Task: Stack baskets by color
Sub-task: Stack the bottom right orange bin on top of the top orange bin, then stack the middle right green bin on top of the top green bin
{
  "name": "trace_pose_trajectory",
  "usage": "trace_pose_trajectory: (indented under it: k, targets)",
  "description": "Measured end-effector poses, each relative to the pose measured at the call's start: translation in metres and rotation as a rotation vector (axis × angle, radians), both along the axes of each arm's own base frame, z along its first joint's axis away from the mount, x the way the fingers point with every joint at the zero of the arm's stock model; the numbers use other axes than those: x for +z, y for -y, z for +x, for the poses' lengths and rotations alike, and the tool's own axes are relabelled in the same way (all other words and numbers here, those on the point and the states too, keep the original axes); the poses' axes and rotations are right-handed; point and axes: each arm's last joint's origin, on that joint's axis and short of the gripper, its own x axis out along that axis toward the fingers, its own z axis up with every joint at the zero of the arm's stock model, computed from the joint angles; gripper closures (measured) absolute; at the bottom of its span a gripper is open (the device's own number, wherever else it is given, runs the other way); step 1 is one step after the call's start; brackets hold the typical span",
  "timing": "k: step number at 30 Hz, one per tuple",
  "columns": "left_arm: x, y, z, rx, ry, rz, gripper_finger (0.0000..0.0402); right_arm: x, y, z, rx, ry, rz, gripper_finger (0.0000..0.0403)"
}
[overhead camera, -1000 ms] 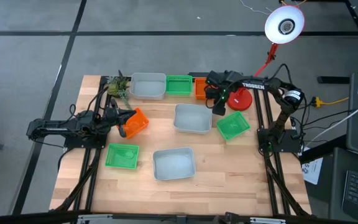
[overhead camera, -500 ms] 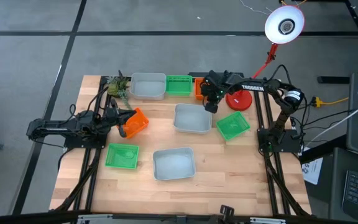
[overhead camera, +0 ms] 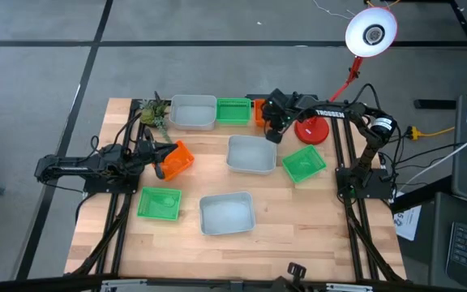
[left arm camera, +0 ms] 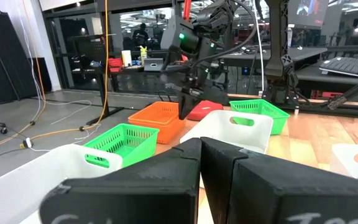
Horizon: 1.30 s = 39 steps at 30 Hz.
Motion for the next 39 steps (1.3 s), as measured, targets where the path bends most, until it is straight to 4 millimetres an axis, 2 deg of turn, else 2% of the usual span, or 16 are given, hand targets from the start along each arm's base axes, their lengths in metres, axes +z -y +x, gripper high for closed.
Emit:
trace_pose_trajectory:
  k: [18,24,29,32,35,39]
  targets:
    - [0.000,0.000,0.000,0.001,-0.004,0.001,0.0401,0.001,0.002,0.001,-0.045,-0.006,-0.045,0.0388]
    - [-0.005,0.000,0.001,0.000,-0.056,-0.002,0.0401,0.003,-0.002,-0.001,-0.005,-0.011,0.064,0.0388]
    - [-0.006,0.000,0.001,0.000,-0.072,-0.003,0.0401,0.036,-0.006,0.001,-0.014,-0.064,0.126,0.0388]
    - [-0.007,0.000,0.001,-0.001,-0.070,-0.008,0.0401,0.062,-0.018,-0.005,-0.008,-0.128,0.173,0.0388]
    - [-0.007,0.000,0.001,-0.001,-0.071,-0.008,0.0401,0.083,-0.036,-0.019,-0.001,-0.203,0.236,0.0388]
    - [-0.007,0.000,0.001,-0.001,-0.071,-0.008,0.0401,0.111,-0.065,-0.051,0.001,-0.229,0.260,0.0388]
